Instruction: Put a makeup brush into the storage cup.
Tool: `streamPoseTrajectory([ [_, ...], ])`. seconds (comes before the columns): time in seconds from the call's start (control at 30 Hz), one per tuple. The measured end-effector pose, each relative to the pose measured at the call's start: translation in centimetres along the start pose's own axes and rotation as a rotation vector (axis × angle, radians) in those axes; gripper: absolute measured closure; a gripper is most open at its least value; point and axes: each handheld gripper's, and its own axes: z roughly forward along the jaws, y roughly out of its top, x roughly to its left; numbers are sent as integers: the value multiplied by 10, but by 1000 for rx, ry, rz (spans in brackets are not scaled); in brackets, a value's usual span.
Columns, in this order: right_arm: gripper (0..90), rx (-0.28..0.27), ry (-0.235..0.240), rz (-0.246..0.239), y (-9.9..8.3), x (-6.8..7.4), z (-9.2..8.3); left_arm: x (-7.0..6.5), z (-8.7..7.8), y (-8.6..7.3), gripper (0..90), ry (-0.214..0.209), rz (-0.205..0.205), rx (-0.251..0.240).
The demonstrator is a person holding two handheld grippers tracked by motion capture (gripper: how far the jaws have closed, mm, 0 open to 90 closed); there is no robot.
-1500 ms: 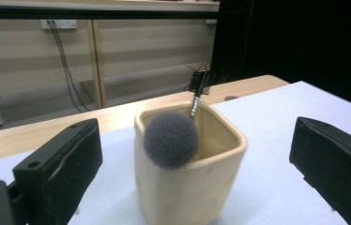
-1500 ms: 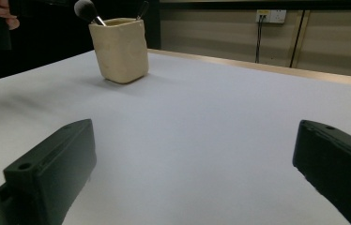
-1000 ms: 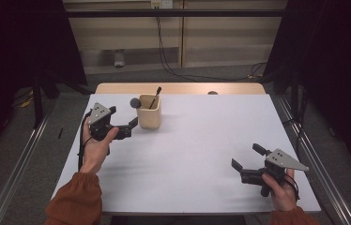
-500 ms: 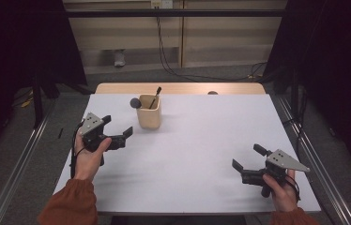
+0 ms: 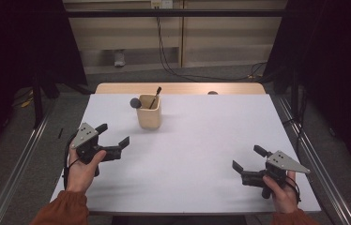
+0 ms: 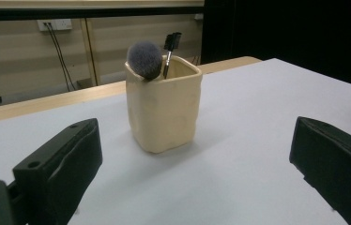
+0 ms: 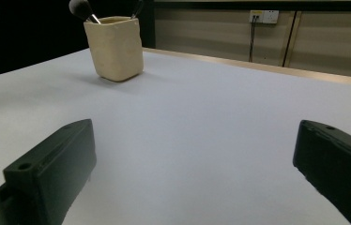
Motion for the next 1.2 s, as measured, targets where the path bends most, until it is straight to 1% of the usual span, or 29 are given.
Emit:
streamPoseTrajectory([
  [0.1,0,-1,-2,1,0,-1,0,0,-4,-2,27,-1,1,5],
  [0.17,0,-2,-1,1,0,0,0,-2,-7,-4,27,6,-1,2],
  [0.3,0,0,-3,4,0,0,0,-4,-12,-8,27,0,2,6],
  [0.43,0,1,-2,3,0,0,0,-7,-18,-14,27,-2,-15,4],
  [0.5,0,-2,-1,2,0,0,0,-9,-21,-17,27,6,-10,5],
  [0.53,0,-2,-2,1,0,0,0,-10,-21,-18,27,14,-9,6],
  [0.67,0,-2,0,1,0,0,0,-15,-25,-21,27,9,-12,-4],
  [0.73,0,-2,0,0,0,0,0,-18,-28,-20,27,15,-6,-13],
  [0.8,0,-5,-1,2,0,0,1,-20,-32,-21,27,12,5,-11],
  [0.87,0,-4,0,2,0,0,1,-22,-35,-23,27,5,15,-10],
  [0.97,0,-4,1,0,0,-1,0,-23,-40,-28,27,5,33,-9],
  [1.0,0,-4,1,2,0,-1,0,-23,-41,-29,27,17,34,-9],
  [1.07,0,-6,3,3,1,-1,1,-23,-44,-32,26,12,30,-3],
  [1.13,0,-6,2,3,1,-1,1,-24,-46,-34,26,9,14,-1],
  [1.17,0,-6,3,4,1,-1,1,-25,-47,-36,26,9,7,-1],
  [1.2,0,-6,3,4,1,-1,1,-26,-49,-37,27,16,9,5],
])
